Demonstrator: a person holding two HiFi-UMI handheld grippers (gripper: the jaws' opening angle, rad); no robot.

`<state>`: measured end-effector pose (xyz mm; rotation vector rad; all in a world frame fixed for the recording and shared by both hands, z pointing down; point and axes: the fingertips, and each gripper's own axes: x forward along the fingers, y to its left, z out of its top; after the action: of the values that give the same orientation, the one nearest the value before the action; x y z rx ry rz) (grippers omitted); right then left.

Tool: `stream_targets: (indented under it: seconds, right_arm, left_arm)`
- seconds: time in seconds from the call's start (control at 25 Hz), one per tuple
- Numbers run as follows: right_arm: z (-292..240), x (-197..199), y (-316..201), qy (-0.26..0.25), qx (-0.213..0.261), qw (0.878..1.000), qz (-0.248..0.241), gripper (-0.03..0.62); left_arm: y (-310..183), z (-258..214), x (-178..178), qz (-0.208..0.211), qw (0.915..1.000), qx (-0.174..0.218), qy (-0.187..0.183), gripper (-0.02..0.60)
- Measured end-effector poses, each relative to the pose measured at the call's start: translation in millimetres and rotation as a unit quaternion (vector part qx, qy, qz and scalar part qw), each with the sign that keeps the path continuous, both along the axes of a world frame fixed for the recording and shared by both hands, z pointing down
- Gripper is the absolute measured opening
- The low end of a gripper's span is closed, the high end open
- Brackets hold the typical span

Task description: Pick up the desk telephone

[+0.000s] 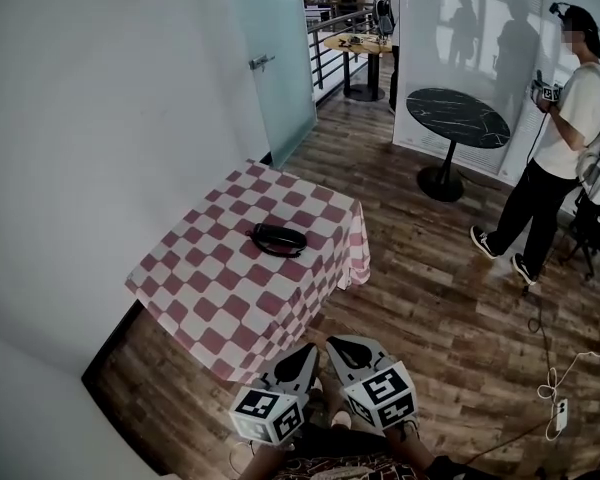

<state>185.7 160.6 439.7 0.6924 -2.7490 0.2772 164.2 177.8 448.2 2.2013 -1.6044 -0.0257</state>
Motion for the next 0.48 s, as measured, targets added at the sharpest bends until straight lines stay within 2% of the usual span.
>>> stream_targets:
  seconds: [0.48]
  right_arm:
    - [6, -17, -40, 0.009, -0.005, 1.000, 0.012, 0.020]
  left_arm:
    - [-41, 5, -16, 0.014, 0.9999, -0.004, 0.007, 0.009]
